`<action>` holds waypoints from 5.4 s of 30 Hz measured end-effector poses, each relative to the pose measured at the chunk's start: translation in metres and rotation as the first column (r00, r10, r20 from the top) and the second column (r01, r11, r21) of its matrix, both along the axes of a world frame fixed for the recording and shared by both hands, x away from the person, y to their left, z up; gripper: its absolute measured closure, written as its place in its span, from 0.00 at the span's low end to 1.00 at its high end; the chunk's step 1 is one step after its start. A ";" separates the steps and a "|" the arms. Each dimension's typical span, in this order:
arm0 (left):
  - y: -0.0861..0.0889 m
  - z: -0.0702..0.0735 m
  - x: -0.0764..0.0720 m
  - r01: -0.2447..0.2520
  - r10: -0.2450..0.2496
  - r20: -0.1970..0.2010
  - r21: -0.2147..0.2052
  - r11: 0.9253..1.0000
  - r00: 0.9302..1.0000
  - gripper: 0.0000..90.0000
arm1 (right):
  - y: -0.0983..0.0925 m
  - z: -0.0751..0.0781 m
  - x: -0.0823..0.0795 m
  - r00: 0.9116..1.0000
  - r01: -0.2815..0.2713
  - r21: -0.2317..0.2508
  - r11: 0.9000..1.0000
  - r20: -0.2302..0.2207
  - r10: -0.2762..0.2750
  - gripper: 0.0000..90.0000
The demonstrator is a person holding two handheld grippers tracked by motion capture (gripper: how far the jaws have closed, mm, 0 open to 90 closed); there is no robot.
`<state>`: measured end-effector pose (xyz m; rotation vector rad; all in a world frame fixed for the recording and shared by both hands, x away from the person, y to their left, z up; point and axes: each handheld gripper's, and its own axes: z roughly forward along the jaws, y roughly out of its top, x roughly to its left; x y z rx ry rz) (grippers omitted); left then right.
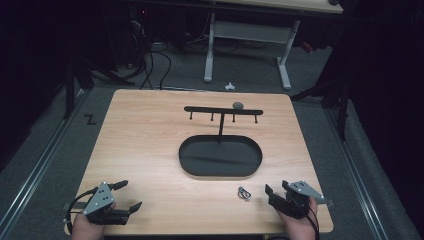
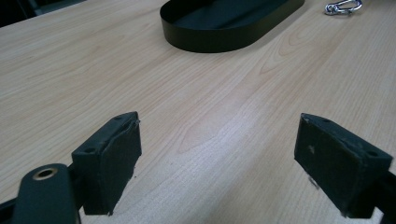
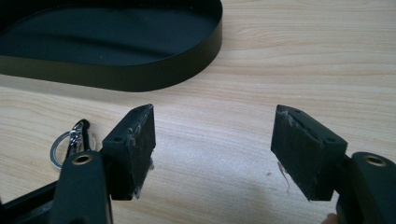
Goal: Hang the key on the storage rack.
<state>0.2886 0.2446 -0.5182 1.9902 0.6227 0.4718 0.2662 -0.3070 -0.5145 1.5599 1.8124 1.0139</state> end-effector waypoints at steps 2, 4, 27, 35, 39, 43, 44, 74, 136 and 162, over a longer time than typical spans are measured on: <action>0.000 0.001 0.000 -0.004 0.004 0.004 -0.001 1.000 1.000 0.17 | -0.001 0.000 0.001 1.000 0.003 0.001 1.000 0.001 -0.003 0.34; -0.001 0.002 0.000 -0.007 0.007 0.011 -0.003 1.000 1.000 0.17 | -0.002 0.000 0.002 1.000 0.001 0.011 1.000 0.000 -0.001 0.34; 0.004 0.003 0.004 -0.062 0.063 0.020 -0.035 0.997 0.998 0.17 | 0.006 0.006 0.006 0.997 -0.069 -0.035 0.997 -0.041 0.068 0.34; 0.008 0.004 0.001 -0.062 0.063 0.015 -0.041 0.997 0.998 0.17 | 0.006 0.008 0.007 0.996 -0.058 -0.049 0.997 -0.075 0.054 0.31; 0.007 0.005 -0.001 -0.048 0.049 0.023 -0.038 0.998 0.999 0.17 | 0.006 0.011 0.006 0.996 -0.041 -0.064 0.997 -0.085 0.035 0.29; 0.008 0.003 0.001 -0.055 0.056 0.025 -0.036 0.998 0.998 0.17 | 0.008 0.011 0.010 0.993 -0.052 -0.068 0.996 -0.106 0.045 0.27; 0.007 0.002 0.002 -0.053 0.054 0.025 -0.033 0.998 0.998 0.17 | 0.009 0.011 0.011 0.993 -0.053 -0.064 0.997 -0.111 0.046 0.27; 0.003 0.006 0.002 0.004 -0.007 -0.039 -0.079 0.997 0.999 0.17 | 0.014 0.031 0.029 0.942 -0.195 -0.144 0.970 -0.304 0.144 0.32; -0.001 0.004 0.002 0.038 -0.039 -0.042 -0.042 0.998 0.998 0.17 | 0.077 0.041 0.065 0.739 -0.449 -0.145 0.882 -0.616 0.274 0.50; -0.001 0.004 0.002 0.044 -0.046 -0.042 -0.050 0.998 0.998 0.17 | 0.096 0.032 0.073 0.691 -0.501 -0.139 0.854 -0.659 0.298 0.94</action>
